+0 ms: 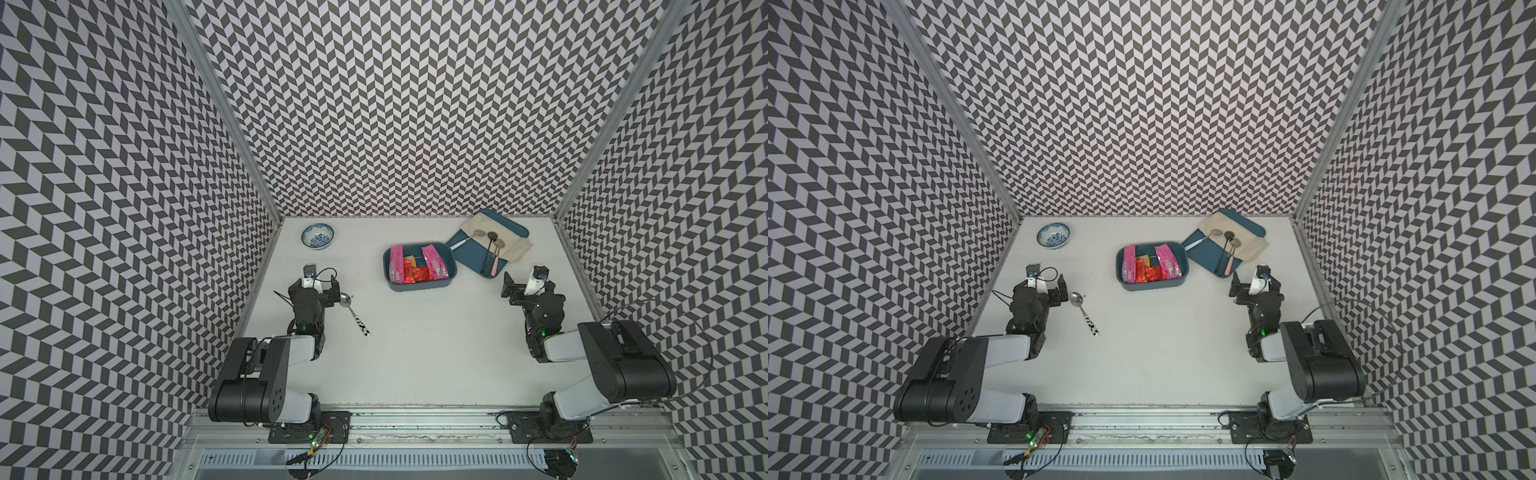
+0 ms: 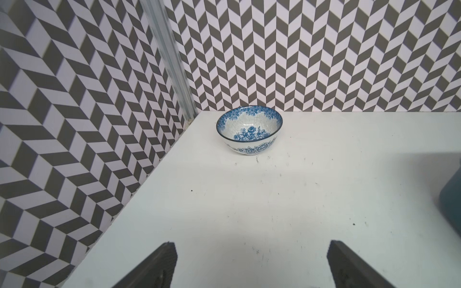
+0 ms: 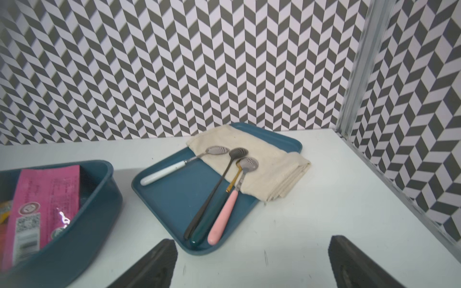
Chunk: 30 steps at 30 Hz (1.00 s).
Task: Put the tea bags into the storage box
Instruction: Reset both arms
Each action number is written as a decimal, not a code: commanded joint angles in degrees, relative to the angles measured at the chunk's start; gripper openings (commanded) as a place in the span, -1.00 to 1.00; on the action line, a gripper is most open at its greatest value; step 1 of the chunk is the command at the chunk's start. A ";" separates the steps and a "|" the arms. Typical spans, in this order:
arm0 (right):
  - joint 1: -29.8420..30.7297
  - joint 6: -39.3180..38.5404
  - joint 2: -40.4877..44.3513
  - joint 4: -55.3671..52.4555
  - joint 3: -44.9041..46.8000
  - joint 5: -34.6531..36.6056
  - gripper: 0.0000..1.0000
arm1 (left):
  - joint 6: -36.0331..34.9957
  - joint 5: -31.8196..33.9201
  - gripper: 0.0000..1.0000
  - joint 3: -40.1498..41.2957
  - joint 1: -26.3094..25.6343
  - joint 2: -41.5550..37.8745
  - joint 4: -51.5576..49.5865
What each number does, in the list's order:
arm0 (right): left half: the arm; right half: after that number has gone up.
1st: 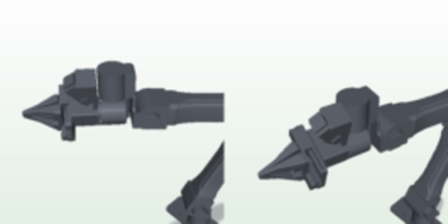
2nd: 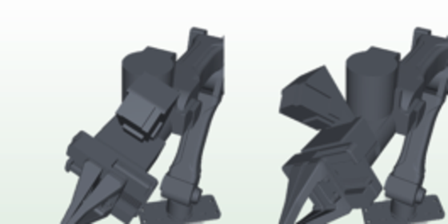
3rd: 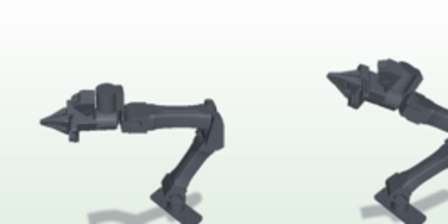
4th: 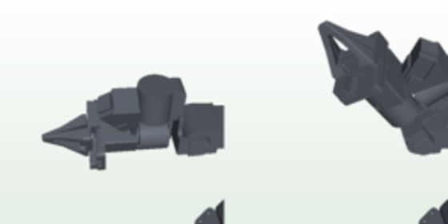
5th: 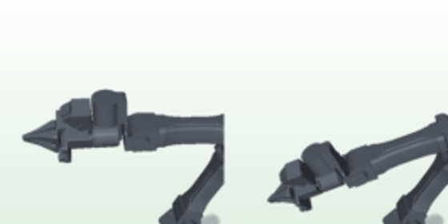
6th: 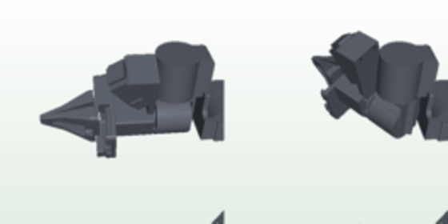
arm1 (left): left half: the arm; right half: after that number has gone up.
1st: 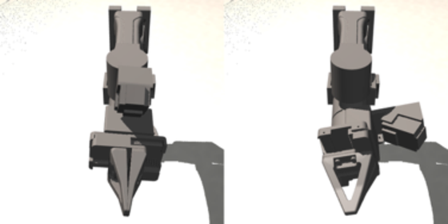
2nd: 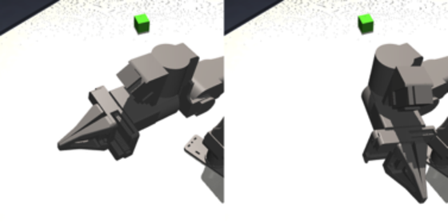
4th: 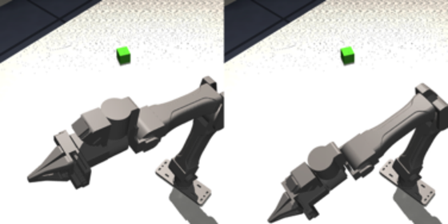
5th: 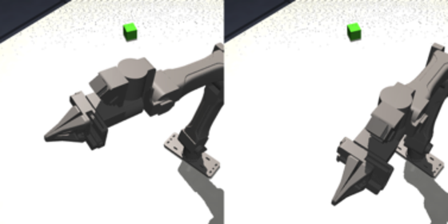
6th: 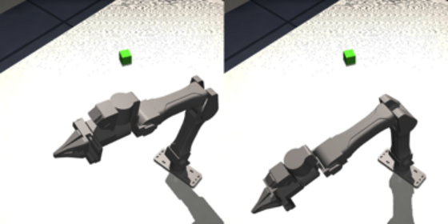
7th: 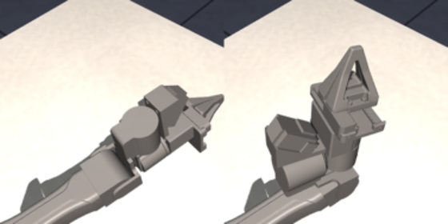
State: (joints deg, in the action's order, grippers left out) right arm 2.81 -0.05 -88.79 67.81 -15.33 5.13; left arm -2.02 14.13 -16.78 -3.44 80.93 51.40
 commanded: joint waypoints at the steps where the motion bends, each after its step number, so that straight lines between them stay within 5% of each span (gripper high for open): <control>1: -0.02 -0.65 0.44 3.76 0.15 -0.66 0.99 | 1.65 0.18 0.98 1.20 -3.02 -2.27 7.61; 6: -0.01 -0.56 0.57 3.12 0.03 -0.66 0.99 | -0.58 8.31 1.00 -1.07 -5.40 6.39 14.47; 12: -0.02 -0.67 0.48 3.13 0.04 -0.65 0.99 | 1.51 6.20 1.00 7.03 -3.76 4.43 25.86; 15: -0.01 -0.65 0.55 3.12 0.04 -0.75 0.99 | 0.43 5.46 1.00 5.99 -2.95 11.02 32.70; 17: -0.01 -0.65 0.55 3.12 0.01 -0.70 0.99 | 4.25 1.84 1.00 2.97 -1.21 6.41 18.43; 19: -0.01 -0.65 0.55 3.12 0.03 -0.65 0.99 | 3.33 0.01 1.00 3.90 0.16 9.51 25.63; 21: -0.01 -0.63 0.55 3.16 0.04 -0.67 0.99 | 4.97 -1.74 1.00 2.32 0.90 6.91 17.96; 30: -0.02 -0.65 0.37 2.59 -0.36 -0.65 0.99 | 4.41 -1.74 1.00 2.78 1.07 7.64 20.11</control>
State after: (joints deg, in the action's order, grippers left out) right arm 2.81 -0.43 -88.79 68.20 -15.31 4.58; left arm 1.87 13.47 -13.21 -2.52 89.23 71.70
